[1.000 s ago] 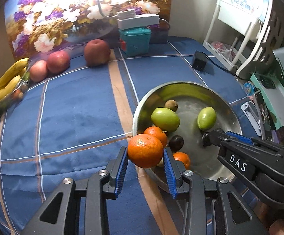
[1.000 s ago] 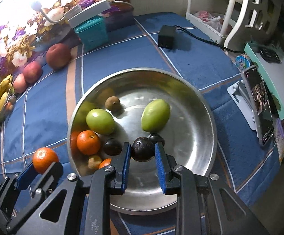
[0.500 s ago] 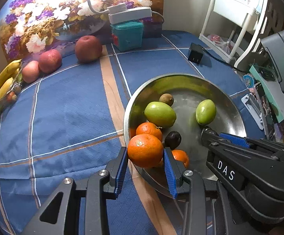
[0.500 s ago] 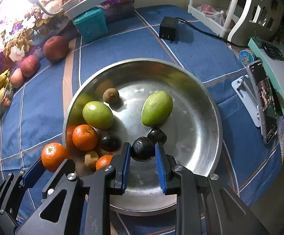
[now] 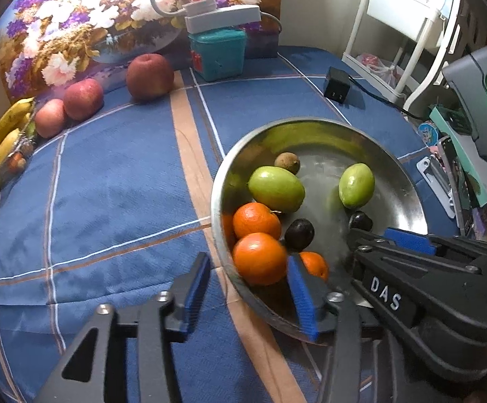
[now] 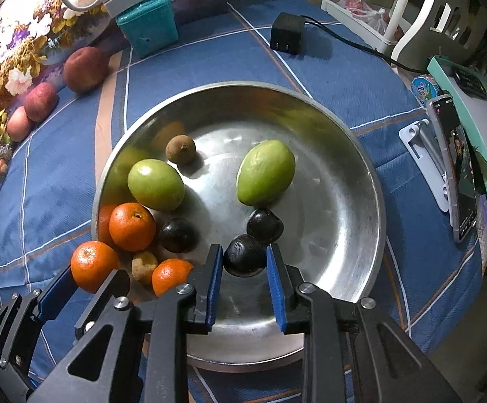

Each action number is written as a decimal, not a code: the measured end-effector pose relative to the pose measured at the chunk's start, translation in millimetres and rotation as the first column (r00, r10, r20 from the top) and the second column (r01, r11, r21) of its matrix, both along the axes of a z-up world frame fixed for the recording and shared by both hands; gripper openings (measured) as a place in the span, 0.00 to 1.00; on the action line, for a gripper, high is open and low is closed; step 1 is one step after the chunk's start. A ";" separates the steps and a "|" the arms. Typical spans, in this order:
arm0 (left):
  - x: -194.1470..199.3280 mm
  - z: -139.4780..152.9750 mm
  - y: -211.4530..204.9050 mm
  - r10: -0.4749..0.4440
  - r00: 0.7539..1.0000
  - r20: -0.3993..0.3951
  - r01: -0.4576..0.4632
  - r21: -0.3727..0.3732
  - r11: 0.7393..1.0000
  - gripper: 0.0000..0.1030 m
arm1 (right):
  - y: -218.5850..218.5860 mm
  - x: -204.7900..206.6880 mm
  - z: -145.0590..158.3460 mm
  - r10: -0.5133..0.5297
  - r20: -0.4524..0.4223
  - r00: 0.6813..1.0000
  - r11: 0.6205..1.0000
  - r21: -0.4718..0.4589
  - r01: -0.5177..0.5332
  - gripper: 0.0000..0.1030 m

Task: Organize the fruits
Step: 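Open the left tool dropping the orange in the bowl while the right tool releases the plum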

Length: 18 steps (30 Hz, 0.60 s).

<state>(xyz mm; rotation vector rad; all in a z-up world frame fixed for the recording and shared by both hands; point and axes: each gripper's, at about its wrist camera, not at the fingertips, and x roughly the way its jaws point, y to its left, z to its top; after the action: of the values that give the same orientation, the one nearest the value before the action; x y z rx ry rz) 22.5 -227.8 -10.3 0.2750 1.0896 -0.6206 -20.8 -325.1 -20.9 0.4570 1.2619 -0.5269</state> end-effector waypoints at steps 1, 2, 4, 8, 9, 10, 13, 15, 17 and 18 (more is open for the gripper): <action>-0.2 1.2 1.9 0.004 1.000 0.004 -0.004 -0.004 1.000 0.59 | 0.1 0.4 -0.2 0.001 -0.004 1.000 1.000 -0.004 -0.001 0.33; -0.2 2.1 4.1 0.008 1.000 0.002 -0.008 -0.011 1.000 0.60 | 0.3 0.1 0.8 -0.002 -0.010 1.000 1.000 -0.017 0.002 0.34; -0.4 3.5 8.7 0.014 1.000 -0.006 -0.014 -0.022 1.000 0.62 | 0.9 -0.9 3.0 -0.009 -0.009 1.000 1.000 -0.022 0.009 0.40; -1.9 5.9 21.1 0.041 0.999 -0.005 -0.041 -0.013 0.999 0.70 | 5.2 -2.9 8.1 0.000 0.000 1.000 1.000 -0.028 0.000 0.48; -1.7 6.0 26.2 0.058 0.998 -0.008 -0.059 -0.005 0.998 0.72 | 6.9 -3.2 8.8 0.005 -0.002 1.000 0.999 -0.035 -0.005 0.50; -1.6 5.5 30.0 0.074 0.997 -0.013 -0.074 0.004 0.997 0.75 | 8.2 -3.4 9.5 0.008 -0.004 1.000 0.999 -0.038 -0.008 0.52; -1.2 1.3 48.0 0.130 0.991 -0.020 -0.129 0.045 0.991 0.82 | 12.6 -6.0 12.3 0.016 -0.004 1.000 0.998 -0.054 -0.016 0.62; -1.5 -0.6 61.8 0.173 0.985 -0.004 -0.172 0.073 0.982 0.89 | 16.6 -9.1 14.1 0.024 -0.004 1.000 0.997 -0.072 -0.024 0.68; 0.1 -1.1 79.3 0.221 0.975 0.015 -0.222 0.089 0.971 1.00 | 19.6 -11.5 14.8 0.030 -0.002 1.000 0.996 -0.079 -0.030 0.71; -0.2 -0.5 87.0 0.239 0.971 0.020 -0.240 0.089 0.967 1.00 | 22.6 -14.1 14.8 0.034 -0.001 0.999 0.996 -0.081 -0.034 0.71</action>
<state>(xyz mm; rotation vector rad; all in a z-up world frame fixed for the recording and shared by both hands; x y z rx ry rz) 22.3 -140.8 -10.7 0.2199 1.1235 -0.3543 -34.9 -302.5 -6.2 0.3670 1.2408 -0.5474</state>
